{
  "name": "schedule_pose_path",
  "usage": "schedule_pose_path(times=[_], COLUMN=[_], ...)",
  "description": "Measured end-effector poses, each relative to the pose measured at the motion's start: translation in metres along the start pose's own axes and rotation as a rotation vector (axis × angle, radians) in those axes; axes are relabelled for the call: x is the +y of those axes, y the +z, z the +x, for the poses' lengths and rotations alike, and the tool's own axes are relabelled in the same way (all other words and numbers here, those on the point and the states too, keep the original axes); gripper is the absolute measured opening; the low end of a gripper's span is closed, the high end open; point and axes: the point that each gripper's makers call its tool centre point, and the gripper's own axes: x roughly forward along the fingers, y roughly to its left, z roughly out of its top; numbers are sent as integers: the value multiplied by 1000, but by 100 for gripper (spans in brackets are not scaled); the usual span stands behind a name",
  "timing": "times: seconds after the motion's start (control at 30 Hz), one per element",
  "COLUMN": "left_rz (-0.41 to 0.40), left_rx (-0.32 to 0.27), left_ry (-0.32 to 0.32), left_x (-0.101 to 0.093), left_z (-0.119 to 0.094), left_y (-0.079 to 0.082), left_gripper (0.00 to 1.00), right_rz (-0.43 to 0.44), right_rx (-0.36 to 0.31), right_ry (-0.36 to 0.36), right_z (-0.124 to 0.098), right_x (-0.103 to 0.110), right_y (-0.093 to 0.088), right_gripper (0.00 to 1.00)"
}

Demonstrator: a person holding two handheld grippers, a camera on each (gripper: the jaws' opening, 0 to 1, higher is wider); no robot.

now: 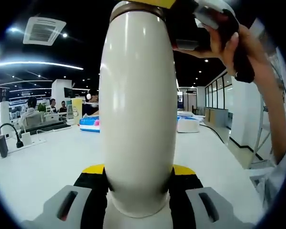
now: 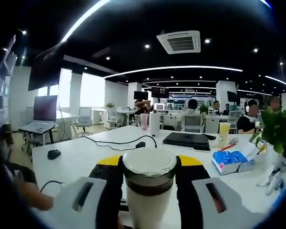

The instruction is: Grasp the water cup twist off the cup lid place the cup lid on the table

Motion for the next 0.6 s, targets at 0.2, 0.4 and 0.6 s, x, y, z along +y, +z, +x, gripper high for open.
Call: schedule_pose_path(times=[0.2, 0.4, 0.6], left_rz=[0, 0, -2], left_rx=[0, -1, -1], left_ry=[-1, -1, -2], left_x=[0, 1, 1], left_z=[0, 1, 1], left_y=[0, -1, -1], left_gripper=[51, 51, 51], right_rz=[-13, -22, -55], right_rx=[3, 9, 21], right_ry=[59, 135, 223], right_z=[0, 0, 0], right_x=[1, 2, 4], right_y=[0, -1, -1], right_gripper=[45, 45, 45])
